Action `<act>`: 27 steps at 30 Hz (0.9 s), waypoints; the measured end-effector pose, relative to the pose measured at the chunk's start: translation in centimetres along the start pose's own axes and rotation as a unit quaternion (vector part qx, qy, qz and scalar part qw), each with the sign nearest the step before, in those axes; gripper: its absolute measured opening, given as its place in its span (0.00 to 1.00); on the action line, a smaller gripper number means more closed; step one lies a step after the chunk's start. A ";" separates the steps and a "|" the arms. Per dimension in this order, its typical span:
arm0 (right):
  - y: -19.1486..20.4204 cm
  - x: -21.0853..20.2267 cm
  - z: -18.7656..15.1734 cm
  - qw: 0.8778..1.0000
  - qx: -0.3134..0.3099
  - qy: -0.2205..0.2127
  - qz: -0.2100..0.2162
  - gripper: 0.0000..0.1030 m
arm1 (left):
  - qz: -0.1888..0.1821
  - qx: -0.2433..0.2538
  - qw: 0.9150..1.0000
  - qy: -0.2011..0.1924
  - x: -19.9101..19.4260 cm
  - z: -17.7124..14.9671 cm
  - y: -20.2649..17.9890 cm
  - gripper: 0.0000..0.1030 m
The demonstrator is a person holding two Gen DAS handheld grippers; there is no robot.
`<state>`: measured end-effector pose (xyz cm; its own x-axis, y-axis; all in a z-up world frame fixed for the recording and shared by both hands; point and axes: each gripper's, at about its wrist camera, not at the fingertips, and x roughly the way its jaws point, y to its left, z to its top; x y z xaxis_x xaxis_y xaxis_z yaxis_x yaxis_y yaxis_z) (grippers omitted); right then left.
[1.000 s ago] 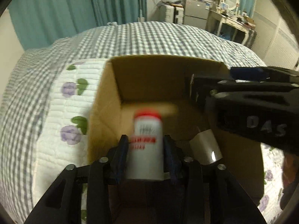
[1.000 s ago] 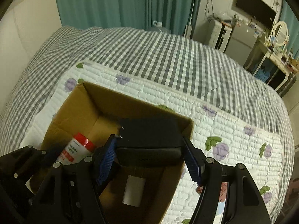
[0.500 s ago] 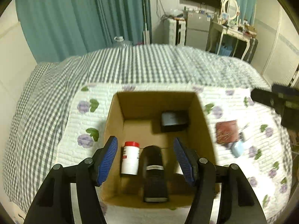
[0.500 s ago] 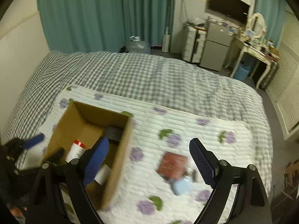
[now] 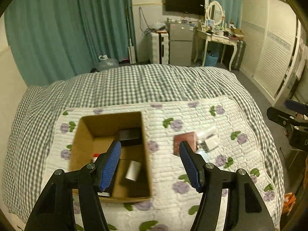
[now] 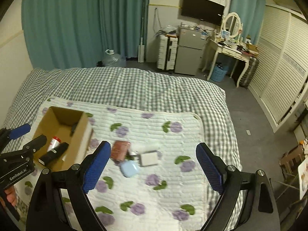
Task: Organize rigid objects
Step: 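Grasp the pink card case with the left tool while the right tool grasps the white charger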
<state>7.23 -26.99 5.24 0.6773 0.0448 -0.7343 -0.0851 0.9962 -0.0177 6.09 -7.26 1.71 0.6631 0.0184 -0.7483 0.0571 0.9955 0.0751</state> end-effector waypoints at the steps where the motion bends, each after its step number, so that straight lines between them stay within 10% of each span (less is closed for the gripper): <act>1: -0.7 0.1 -0.3 1.000 0.003 0.001 -0.001 0.88 | -0.002 0.001 1.000 0.005 0.5 -0.3 -0.7 0.64; 14: -4.8 10.5 -6.1 0.997 0.025 0.067 0.011 0.88 | -0.012 0.057 0.995 0.082 11.8 -3.4 -8.7 0.64; 27: -1.5 22.2 -7.9 0.991 0.012 0.120 0.054 0.88 | 0.002 0.075 0.992 0.101 18.5 -4.0 -7.7 0.64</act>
<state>16.60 -28.12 -16.37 0.4711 0.1346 -0.8718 -0.1276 0.9883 0.0837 14.97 -14.18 -15.35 0.5016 0.0564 -0.8633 0.1754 0.9705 0.1653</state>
